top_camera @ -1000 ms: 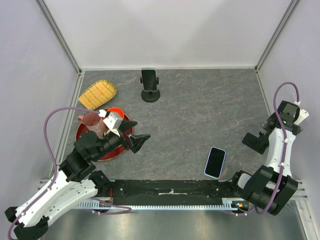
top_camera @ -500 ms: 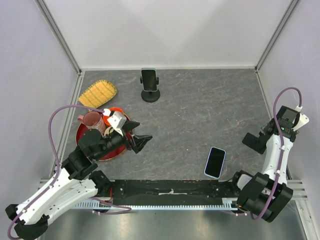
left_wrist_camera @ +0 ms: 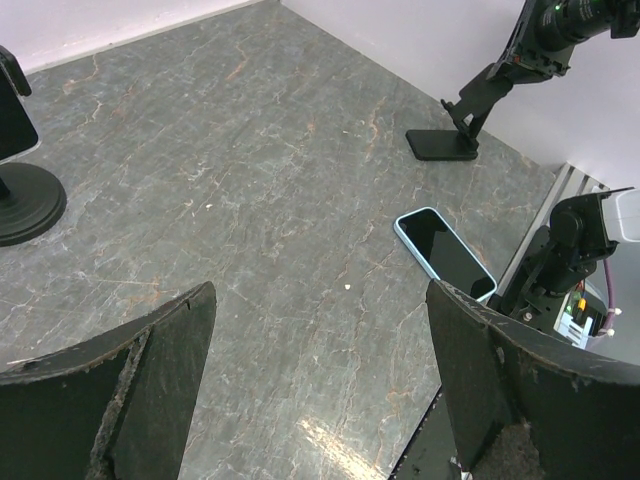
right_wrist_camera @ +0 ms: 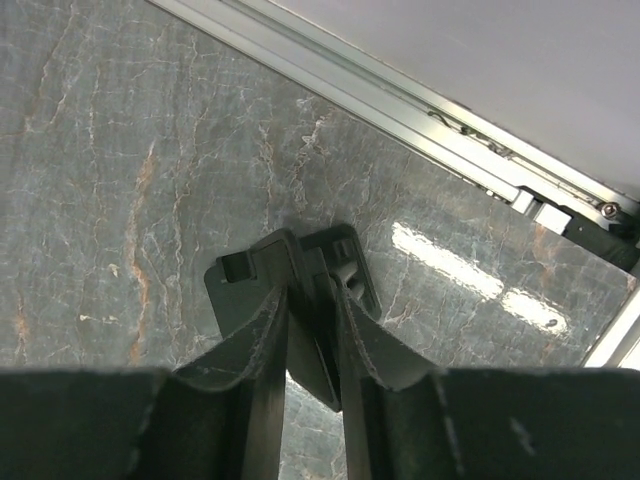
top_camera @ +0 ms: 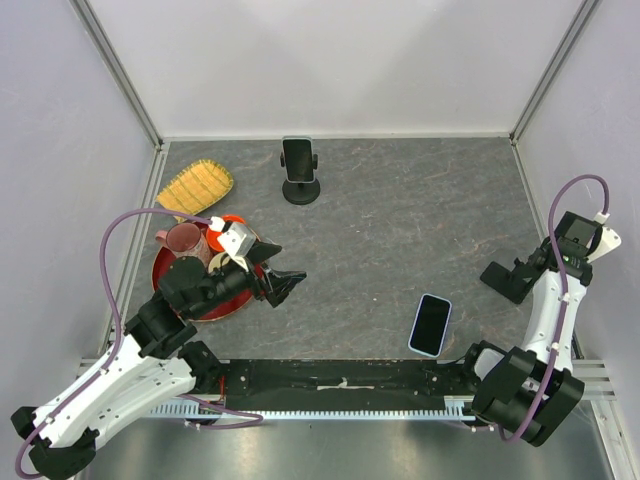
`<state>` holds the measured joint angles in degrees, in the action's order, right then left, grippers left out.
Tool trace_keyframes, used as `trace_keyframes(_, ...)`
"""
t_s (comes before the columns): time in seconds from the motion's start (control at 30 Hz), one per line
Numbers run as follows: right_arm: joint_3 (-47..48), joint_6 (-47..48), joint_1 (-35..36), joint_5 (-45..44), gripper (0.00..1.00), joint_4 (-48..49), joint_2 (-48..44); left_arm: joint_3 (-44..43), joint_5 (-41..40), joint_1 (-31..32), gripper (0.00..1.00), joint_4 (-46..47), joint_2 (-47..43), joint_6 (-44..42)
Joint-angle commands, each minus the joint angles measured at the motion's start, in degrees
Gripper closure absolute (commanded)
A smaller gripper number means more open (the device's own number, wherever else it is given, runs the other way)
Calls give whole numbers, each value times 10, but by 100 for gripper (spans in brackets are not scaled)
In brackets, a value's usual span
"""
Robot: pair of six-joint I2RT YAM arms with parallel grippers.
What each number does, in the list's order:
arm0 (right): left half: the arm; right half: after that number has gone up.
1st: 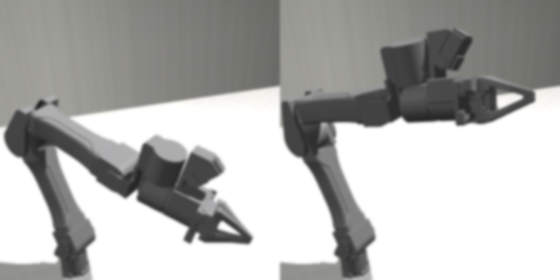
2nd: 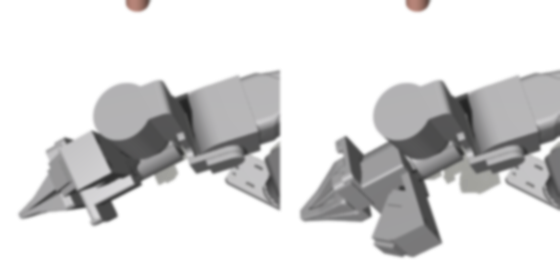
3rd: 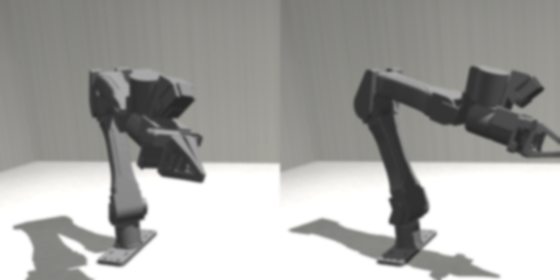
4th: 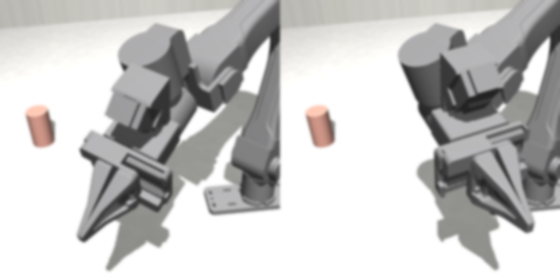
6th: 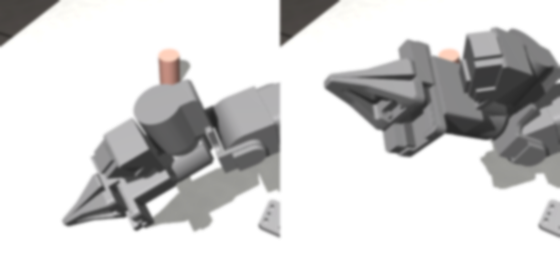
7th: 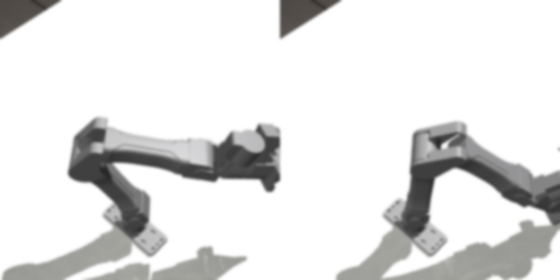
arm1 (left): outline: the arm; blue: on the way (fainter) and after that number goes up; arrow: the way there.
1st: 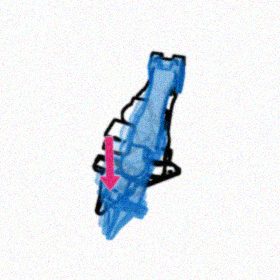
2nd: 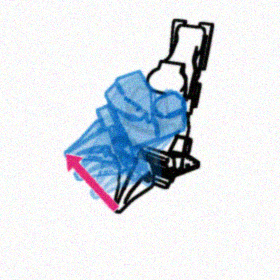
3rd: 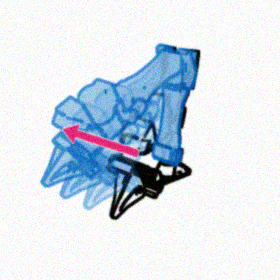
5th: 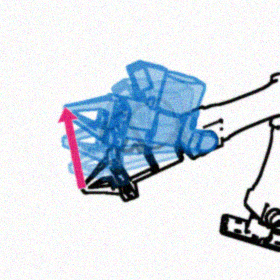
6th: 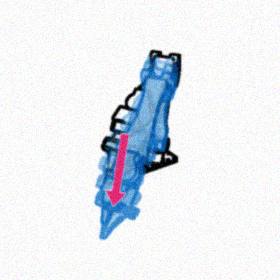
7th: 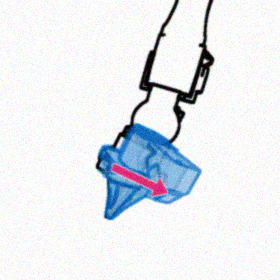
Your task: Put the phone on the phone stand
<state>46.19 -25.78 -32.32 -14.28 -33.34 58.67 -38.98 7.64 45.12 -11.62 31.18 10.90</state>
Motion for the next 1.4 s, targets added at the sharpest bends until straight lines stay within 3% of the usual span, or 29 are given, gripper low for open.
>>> trace_keyframes(0.0,7,-23,1,30,72,33,-8,2,6,1,9,22,5,-14)
trace_keyframes(0.23,22,-40,9,50,84,49,-1,2,7,-2,9,24,5,-15)
trace_keyframes(0.47,57,-48,88,19,100,100,27,2,3,-5,9,21,4,-17)
trace_keyframes(0.73,104,-19,208,36,100,170,94,0,-11,-6,9,17,2,-19)
trace_keyframes(0.87,128,25,276,108,100,220,156,1,-21,-6,9,11,-2,-23)
trace_keyframes(1.07,162,150,373,336,100,253,218,2,-30,-7,9,10,-6,-24)
trace_keyframes(1.23,204,352,484,477,100,166,249,2,-34,-7,9,12,-9,-25)
trace_keyframes(1.37,228,459,529,537,100,110,278,6,-39,-6,9,12,-13,-26)
